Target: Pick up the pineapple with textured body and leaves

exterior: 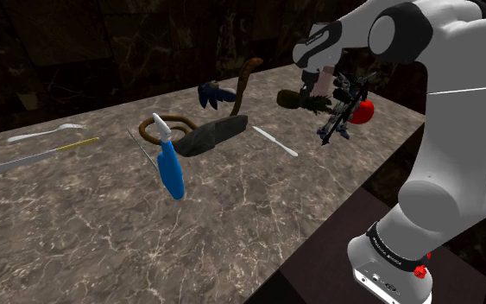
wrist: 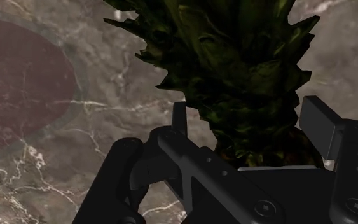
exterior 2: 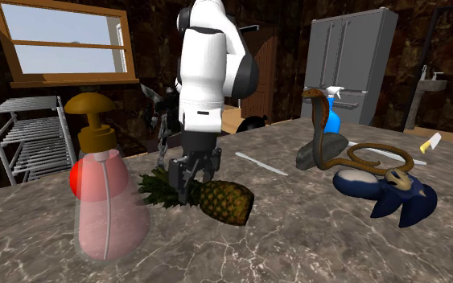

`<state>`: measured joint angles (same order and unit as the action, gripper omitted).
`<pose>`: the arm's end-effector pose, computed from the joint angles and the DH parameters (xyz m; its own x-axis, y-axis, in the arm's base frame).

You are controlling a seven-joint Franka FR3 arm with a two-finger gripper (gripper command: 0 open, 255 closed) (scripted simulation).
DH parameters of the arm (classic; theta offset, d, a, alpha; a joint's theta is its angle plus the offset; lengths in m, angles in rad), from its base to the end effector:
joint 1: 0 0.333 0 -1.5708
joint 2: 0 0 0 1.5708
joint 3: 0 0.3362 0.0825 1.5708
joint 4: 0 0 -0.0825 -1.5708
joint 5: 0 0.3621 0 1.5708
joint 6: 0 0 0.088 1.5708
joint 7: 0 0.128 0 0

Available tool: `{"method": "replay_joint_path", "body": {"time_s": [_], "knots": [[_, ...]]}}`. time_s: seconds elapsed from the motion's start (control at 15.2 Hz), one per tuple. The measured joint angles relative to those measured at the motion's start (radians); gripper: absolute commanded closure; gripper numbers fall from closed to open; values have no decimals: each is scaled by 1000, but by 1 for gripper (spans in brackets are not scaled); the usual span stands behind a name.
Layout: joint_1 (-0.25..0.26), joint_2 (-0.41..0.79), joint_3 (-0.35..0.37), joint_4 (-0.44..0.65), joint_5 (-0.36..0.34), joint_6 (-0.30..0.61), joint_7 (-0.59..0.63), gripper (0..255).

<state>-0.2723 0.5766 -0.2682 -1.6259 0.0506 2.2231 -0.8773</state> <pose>0.6006 -0.3285 0.3077 0.9385 0.3412 -0.0536 0.3450 -0.9336 0.0973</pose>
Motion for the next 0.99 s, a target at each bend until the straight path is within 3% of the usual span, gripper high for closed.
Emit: {"method": "replay_joint_path", "body": {"time_s": [0.99], "knots": [[8, -82, -13, 64, -19, -146, 0, 255]]}}
